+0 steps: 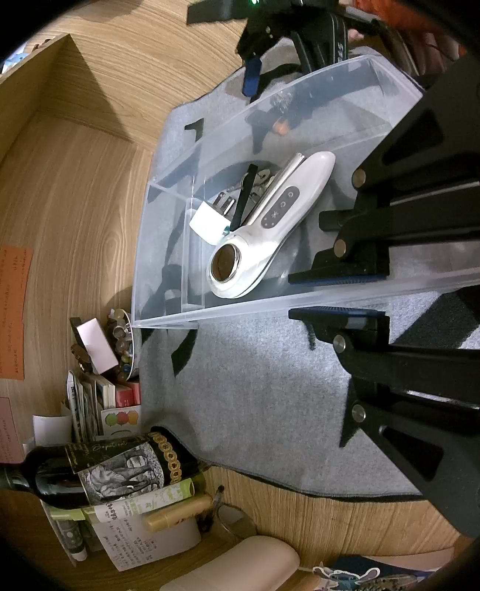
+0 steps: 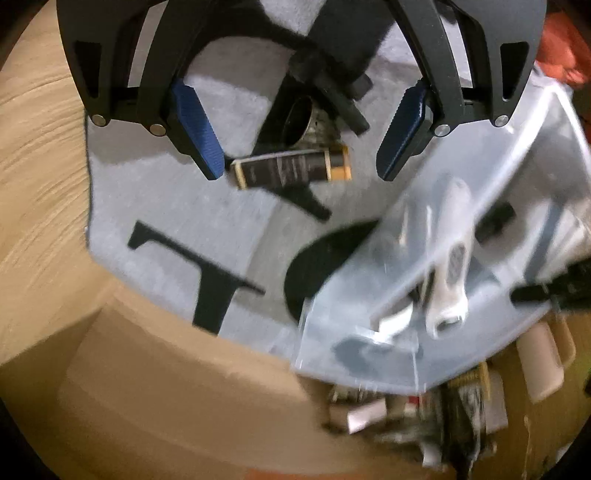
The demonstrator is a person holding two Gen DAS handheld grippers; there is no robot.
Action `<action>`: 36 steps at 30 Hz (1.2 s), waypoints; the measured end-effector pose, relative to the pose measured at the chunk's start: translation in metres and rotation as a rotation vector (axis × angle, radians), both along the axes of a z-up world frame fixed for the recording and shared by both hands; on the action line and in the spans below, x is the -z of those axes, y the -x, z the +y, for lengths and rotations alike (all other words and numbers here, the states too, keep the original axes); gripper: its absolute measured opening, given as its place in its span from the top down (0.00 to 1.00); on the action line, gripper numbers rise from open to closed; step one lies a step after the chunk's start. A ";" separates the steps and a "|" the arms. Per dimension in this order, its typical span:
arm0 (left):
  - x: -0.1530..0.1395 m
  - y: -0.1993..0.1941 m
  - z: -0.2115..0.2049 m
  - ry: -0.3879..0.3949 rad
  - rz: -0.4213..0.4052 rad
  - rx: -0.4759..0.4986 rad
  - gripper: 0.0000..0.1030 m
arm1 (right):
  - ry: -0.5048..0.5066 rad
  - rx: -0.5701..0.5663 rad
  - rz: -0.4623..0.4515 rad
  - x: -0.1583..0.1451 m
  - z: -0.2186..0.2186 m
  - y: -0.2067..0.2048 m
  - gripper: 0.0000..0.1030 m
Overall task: Organize rigid objects
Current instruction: 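Lower the right gripper onto the black-and-gold bottle and close, then carry the bottle with the right gripper and release it in the box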
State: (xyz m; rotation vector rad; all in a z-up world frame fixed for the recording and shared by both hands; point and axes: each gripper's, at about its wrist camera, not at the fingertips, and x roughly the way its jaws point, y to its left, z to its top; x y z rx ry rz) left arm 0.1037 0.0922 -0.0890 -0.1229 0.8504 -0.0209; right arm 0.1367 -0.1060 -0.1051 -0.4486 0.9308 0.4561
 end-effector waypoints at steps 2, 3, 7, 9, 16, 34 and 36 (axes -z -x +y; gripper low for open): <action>0.000 0.000 0.000 -0.001 0.000 0.000 0.90 | 0.020 0.010 0.018 0.008 -0.002 -0.006 0.20; 0.000 0.000 0.000 0.000 0.000 0.000 0.90 | 0.014 0.015 0.028 0.010 -0.004 -0.011 0.20; 0.000 0.000 0.000 0.000 -0.001 0.000 0.90 | -0.048 0.059 0.073 0.012 -0.017 -0.029 0.20; 0.000 0.000 0.000 0.000 -0.001 0.001 0.90 | -0.090 0.084 0.111 0.015 -0.025 -0.039 0.20; 0.001 0.000 0.000 0.000 0.002 0.000 0.90 | -0.178 0.148 0.116 0.008 -0.045 -0.044 0.23; 0.002 -0.001 0.001 0.003 0.005 0.000 0.90 | -0.302 0.039 -0.103 -0.079 -0.005 -0.025 0.23; 0.003 -0.001 0.001 0.003 0.004 0.001 0.90 | -0.309 0.015 -0.117 -0.085 0.003 -0.023 0.23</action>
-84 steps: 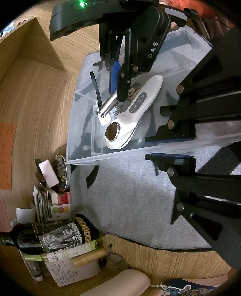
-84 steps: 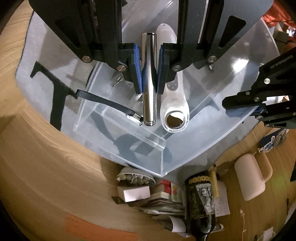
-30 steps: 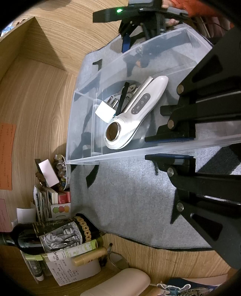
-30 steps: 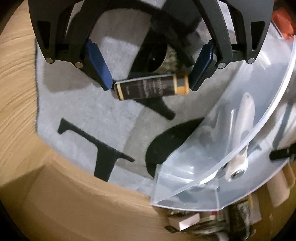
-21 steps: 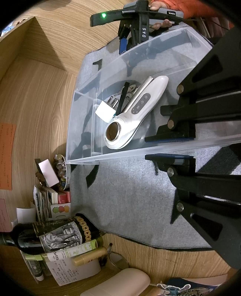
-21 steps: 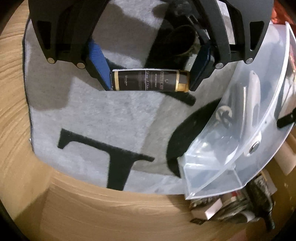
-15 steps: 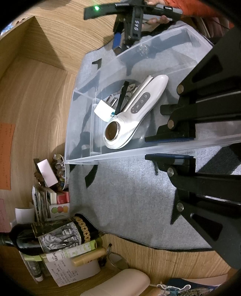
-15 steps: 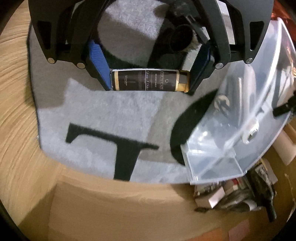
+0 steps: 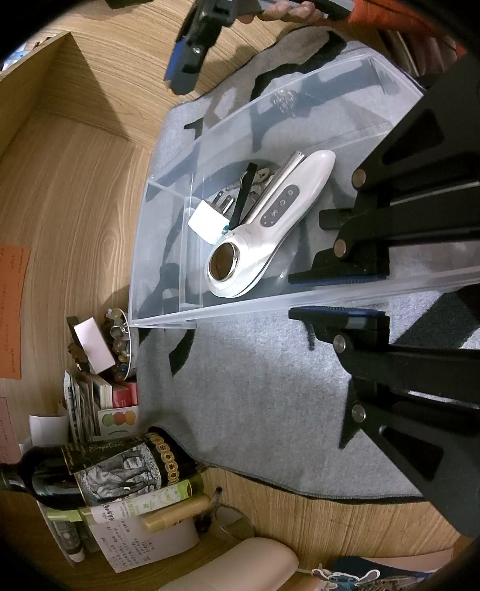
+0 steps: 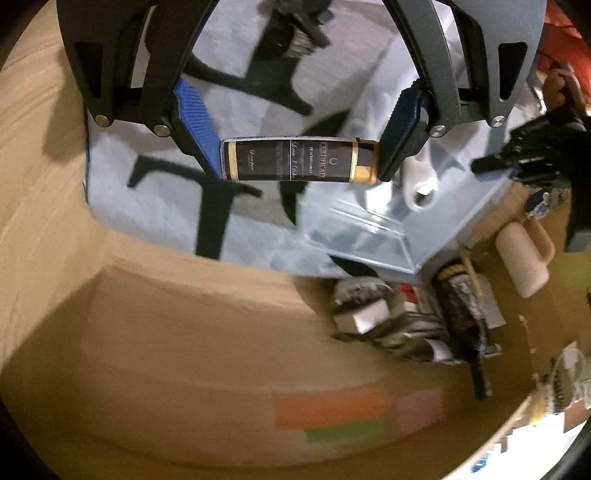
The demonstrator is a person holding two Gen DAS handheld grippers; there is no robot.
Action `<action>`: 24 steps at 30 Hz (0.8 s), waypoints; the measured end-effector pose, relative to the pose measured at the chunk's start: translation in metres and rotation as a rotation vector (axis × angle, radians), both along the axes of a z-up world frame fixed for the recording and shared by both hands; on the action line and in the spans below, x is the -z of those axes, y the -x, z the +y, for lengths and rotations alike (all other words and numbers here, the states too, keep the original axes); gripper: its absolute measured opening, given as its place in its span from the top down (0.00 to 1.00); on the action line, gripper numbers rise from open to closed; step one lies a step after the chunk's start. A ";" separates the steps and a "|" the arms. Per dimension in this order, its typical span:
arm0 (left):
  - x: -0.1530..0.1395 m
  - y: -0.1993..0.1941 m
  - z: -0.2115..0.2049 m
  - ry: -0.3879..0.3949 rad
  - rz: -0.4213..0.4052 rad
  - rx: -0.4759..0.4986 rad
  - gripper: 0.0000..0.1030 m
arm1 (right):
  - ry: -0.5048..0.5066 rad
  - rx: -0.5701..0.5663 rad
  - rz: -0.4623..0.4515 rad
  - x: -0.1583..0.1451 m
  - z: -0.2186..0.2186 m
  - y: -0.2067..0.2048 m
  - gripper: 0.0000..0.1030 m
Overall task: Organize rigid objects
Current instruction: 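Carry the bottle with the right gripper and release it in the box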
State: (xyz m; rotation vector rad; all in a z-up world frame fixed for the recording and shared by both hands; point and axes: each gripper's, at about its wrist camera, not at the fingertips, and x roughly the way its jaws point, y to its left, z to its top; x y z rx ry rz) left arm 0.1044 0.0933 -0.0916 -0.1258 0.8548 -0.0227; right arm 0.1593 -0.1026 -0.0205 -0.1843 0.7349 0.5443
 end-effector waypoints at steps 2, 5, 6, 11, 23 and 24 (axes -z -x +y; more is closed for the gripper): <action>0.000 0.000 0.000 0.000 0.000 0.001 0.90 | -0.009 -0.023 -0.008 -0.004 0.008 0.003 0.23; 0.000 0.000 0.000 0.000 0.000 0.000 0.90 | -0.013 -0.059 -0.012 -0.007 0.021 0.007 0.23; 0.000 0.000 0.000 0.000 0.000 0.000 0.90 | -0.013 -0.070 -0.013 -0.007 0.026 0.008 0.23; 0.001 -0.001 0.000 0.002 -0.003 0.000 0.90 | 0.002 -0.127 0.008 0.000 0.049 0.010 0.23; 0.001 -0.001 -0.001 0.002 -0.004 0.000 0.90 | 0.098 -0.206 0.111 0.041 0.090 0.005 0.23; 0.001 -0.001 -0.001 0.002 -0.003 -0.001 0.90 | 0.104 -0.208 0.120 0.043 0.091 0.005 0.23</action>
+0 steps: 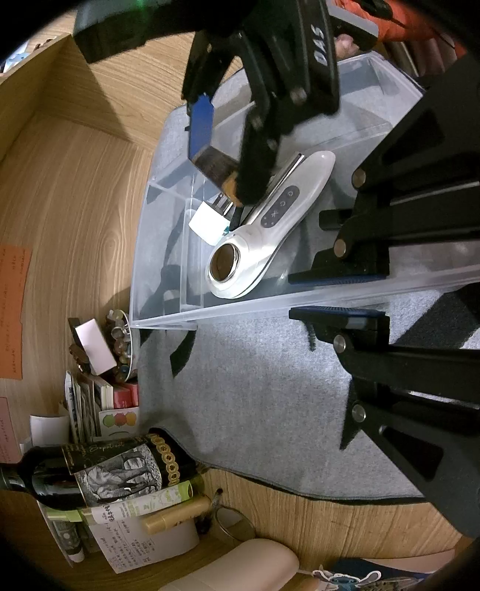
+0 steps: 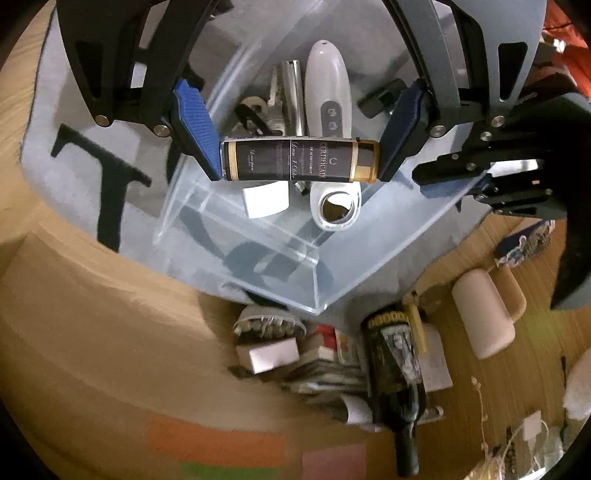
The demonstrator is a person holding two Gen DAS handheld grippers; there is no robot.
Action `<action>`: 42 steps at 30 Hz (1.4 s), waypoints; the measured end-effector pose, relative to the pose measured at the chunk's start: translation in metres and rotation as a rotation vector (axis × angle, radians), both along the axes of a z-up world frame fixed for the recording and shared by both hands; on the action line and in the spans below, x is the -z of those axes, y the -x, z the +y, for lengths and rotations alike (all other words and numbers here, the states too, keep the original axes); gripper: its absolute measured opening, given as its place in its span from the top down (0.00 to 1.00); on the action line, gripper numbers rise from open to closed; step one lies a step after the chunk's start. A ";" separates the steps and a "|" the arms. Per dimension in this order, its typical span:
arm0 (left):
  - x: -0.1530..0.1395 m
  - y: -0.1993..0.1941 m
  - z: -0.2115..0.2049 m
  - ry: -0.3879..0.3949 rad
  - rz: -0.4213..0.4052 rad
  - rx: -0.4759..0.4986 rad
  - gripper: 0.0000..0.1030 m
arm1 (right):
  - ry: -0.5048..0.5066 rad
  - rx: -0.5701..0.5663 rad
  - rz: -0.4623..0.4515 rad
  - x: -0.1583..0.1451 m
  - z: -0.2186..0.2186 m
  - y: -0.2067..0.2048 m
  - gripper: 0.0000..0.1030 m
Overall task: Organize rigid objects
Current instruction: 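Carry the bottle with the right gripper and release it in the box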
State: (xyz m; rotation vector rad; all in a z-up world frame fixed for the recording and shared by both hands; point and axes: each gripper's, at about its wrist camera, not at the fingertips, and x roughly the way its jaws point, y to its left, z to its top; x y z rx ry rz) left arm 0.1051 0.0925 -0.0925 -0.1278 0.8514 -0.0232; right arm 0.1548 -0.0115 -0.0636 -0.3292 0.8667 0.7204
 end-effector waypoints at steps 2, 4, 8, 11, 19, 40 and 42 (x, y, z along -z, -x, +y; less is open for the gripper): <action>0.000 0.000 0.000 0.000 0.000 0.000 0.90 | 0.020 -0.010 0.017 0.005 0.003 -0.001 0.23; 0.000 0.000 0.000 0.002 -0.001 0.000 0.90 | 0.018 -0.011 0.022 0.004 0.003 -0.002 0.23; 0.000 0.000 -0.001 -0.001 -0.001 0.000 0.90 | 0.060 -0.035 0.037 0.008 0.007 -0.002 0.23; 0.000 0.000 -0.001 0.000 -0.001 0.000 0.90 | 0.072 -0.037 0.046 0.009 0.009 -0.002 0.23; 0.000 -0.001 -0.001 -0.001 -0.001 0.000 0.90 | 0.075 -0.023 0.033 0.006 0.007 -0.001 0.22; 0.000 0.000 -0.001 -0.001 -0.002 0.000 0.90 | -0.043 0.176 -0.132 -0.053 -0.068 0.011 0.19; 0.000 0.000 -0.001 -0.001 -0.002 0.000 0.90 | -0.043 0.214 -0.128 -0.052 -0.082 0.013 0.19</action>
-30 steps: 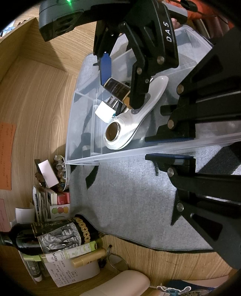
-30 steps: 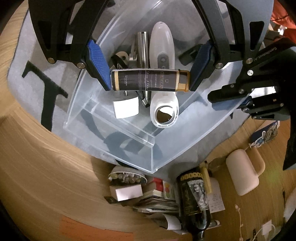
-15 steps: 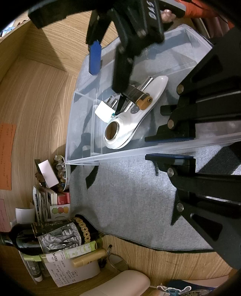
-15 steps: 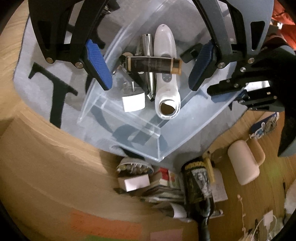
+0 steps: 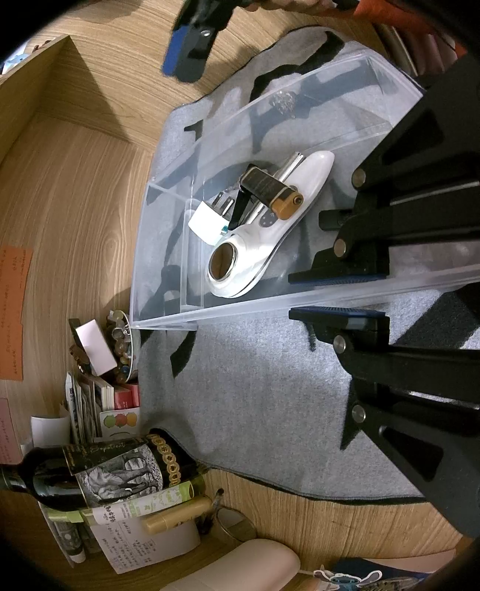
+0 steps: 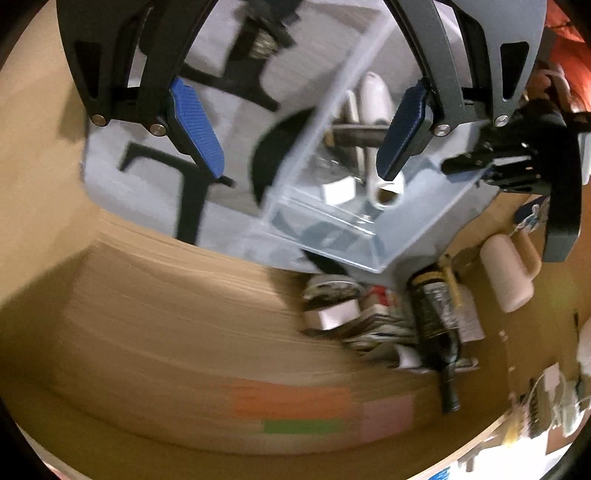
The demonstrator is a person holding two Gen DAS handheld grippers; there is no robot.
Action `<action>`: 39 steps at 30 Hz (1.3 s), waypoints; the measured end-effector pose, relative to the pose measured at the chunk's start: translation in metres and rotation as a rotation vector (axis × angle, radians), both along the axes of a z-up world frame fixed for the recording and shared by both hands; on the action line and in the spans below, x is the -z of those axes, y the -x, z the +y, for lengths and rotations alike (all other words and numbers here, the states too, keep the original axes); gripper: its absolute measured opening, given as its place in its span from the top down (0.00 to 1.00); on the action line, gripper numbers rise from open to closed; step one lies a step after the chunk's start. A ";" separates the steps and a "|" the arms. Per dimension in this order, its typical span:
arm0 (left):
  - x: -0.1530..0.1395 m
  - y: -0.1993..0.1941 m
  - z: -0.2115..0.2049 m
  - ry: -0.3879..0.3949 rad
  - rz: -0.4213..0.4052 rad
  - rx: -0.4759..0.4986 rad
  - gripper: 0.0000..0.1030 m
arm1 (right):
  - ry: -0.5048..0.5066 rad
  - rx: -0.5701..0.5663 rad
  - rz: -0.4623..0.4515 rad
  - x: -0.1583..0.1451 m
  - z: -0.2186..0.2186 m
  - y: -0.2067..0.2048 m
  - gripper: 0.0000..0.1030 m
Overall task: Organize rigid objects
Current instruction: 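Carry the bottle with the right gripper and release it in the box, then lower the right gripper onto the black round object and close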
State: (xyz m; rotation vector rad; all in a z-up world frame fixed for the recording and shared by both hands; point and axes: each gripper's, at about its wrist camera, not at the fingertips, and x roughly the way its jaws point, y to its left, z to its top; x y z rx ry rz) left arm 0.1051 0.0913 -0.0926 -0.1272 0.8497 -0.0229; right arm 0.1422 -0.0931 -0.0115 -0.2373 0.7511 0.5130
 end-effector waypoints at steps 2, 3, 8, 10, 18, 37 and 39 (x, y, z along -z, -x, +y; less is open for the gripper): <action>0.000 0.000 0.000 0.000 0.000 0.000 0.90 | 0.007 0.040 0.015 0.006 -0.014 0.002 0.19; 0.000 0.000 0.000 -0.001 0.000 0.000 0.90 | 0.012 0.054 0.022 0.009 -0.019 0.003 0.19; 0.000 0.000 0.000 0.000 0.000 -0.001 0.90 | 0.020 0.116 0.087 0.033 -0.042 0.008 0.19; 0.000 0.000 0.000 0.000 -0.001 -0.002 0.90 | 0.008 0.132 0.116 0.043 -0.049 0.008 0.19; -0.001 0.000 -0.001 -0.003 0.000 0.000 0.90 | -0.038 0.151 0.234 0.081 -0.056 0.003 0.35; -0.001 -0.001 -0.001 -0.002 -0.001 0.000 0.90 | -0.032 0.089 0.181 0.072 -0.039 0.005 0.69; -0.001 0.000 -0.001 -0.003 -0.001 0.000 0.90 | -0.036 0.080 0.160 0.064 -0.036 0.005 0.69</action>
